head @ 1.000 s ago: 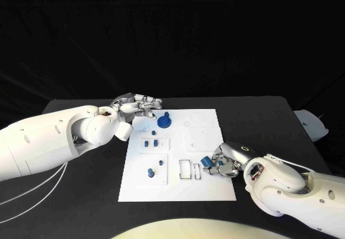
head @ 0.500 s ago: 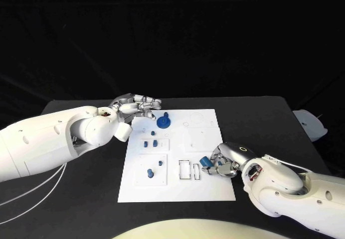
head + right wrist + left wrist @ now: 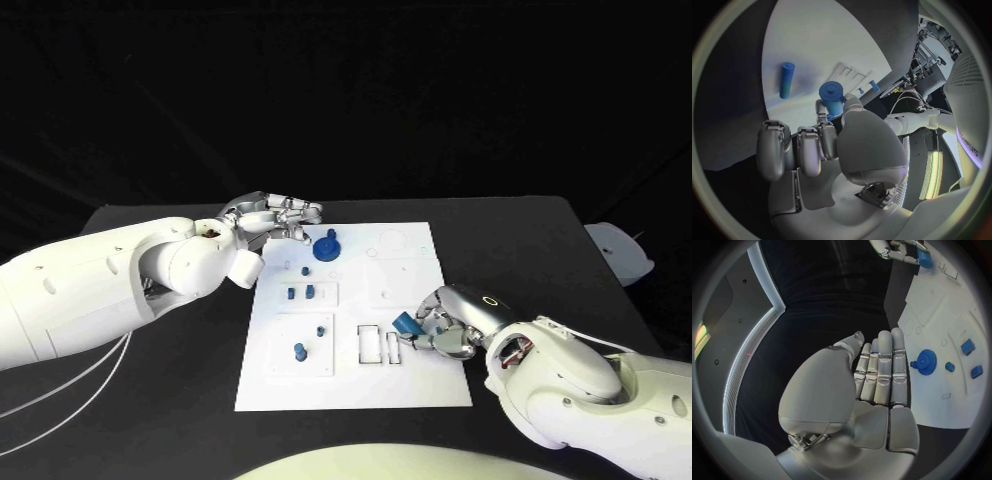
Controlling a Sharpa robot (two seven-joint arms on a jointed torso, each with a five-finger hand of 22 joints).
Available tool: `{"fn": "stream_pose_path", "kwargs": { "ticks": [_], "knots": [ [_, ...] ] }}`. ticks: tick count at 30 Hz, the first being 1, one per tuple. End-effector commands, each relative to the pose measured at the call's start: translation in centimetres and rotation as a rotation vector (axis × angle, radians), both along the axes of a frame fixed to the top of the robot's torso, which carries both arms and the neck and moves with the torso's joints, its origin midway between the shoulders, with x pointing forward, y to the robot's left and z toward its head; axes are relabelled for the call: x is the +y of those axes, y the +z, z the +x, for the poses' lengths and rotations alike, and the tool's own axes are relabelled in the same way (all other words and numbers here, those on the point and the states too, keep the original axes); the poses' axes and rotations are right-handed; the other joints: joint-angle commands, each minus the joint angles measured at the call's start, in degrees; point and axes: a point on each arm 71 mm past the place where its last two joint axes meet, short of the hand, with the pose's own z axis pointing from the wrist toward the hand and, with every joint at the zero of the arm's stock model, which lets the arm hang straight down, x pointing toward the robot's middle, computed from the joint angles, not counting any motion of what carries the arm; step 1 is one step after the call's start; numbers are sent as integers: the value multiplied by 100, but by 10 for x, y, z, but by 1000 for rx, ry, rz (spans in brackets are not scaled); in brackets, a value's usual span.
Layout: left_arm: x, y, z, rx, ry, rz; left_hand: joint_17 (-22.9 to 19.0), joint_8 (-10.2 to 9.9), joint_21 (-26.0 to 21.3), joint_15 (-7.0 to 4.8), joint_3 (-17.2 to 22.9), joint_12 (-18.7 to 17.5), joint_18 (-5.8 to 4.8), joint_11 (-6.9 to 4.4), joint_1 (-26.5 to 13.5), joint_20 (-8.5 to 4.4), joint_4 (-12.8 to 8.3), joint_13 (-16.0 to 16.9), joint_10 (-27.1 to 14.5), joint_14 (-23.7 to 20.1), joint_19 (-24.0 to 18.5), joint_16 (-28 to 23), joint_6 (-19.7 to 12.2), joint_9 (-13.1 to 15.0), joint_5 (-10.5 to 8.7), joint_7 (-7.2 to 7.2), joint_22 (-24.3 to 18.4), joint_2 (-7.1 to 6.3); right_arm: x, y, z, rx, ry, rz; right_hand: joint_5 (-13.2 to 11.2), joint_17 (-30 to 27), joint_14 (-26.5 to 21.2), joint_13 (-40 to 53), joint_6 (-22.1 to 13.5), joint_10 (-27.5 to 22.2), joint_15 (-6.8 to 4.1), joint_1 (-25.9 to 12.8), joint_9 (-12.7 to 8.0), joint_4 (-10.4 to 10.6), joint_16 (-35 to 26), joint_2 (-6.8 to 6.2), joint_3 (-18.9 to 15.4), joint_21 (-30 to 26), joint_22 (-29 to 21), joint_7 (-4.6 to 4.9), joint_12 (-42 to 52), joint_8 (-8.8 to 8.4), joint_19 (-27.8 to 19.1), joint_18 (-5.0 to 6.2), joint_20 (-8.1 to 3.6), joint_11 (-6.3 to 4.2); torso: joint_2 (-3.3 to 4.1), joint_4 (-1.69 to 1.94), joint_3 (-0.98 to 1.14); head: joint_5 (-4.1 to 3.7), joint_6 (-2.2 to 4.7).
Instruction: Assemble the parts on the task board
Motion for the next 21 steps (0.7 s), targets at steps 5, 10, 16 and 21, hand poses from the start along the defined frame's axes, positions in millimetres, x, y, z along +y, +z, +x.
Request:
{"fn": "stream_pose_path", "kwargs": {
  "ticks": [5, 10, 16, 21],
  "knots": [
    [-2, 1, -1, -7, -24, 1, -12, 24, -37, 5, -29, 29, 75, -15, -6, 17, -25, 10, -49, -27, 36, -34, -43, -4, 19, 1, -13, 54, 6, 3, -2, 10, -10, 41, 36, 956, 492, 318, 110, 31, -53, 137, 177, -2, 27, 60, 14, 11, 1246, -103, 18, 72, 266, -106, -39, 6, 13, 1, 5, 4, -18],
    [-3, 1, -1, -7, -28, 1, -12, 24, -37, 5, -29, 29, 75, -15, -6, 17, -25, 10, -49, -27, 36, -34, -43, -4, 19, 1, -13, 54, 18, -2, -1, 57, 9, 38, 27, 948, 490, 298, 129, 21, -58, 139, 193, 8, 24, 60, 8, -24, 1237, -110, -6, 82, 254, -99, -44, 0, 10, 9, 4, 9, -33],
    [-4, 1, -1, -7, -30, 1, -12, 24, -37, 5, -29, 29, 75, -15, -6, 17, -25, 10, -49, -27, 36, -34, -43, -4, 19, 1, -13, 54, 30, -8, -1, 102, 26, 43, 8, 947, 489, 251, 158, 1, -66, 56, 232, 83, 24, 79, -35, -43, 1232, -118, -65, 98, 248, -96, -53, -7, 9, 2, 3, 17, -57],
    [-5, 1, -1, -7, -33, 0, -12, 24, -37, 5, -29, 29, 75, -15, -6, 17, -25, 10, -49, -27, 36, -34, -43, -4, 19, 1, -13, 54, 37, -11, 0, 122, 33, 49, 6, 943, 487, 212, 184, -11, -73, -43, 264, 109, 23, 98, -84, -96, 1218, -128, -115, 109, 230, -86, -60, -16, 12, 6, 4, 7, -70]
  ]
}}
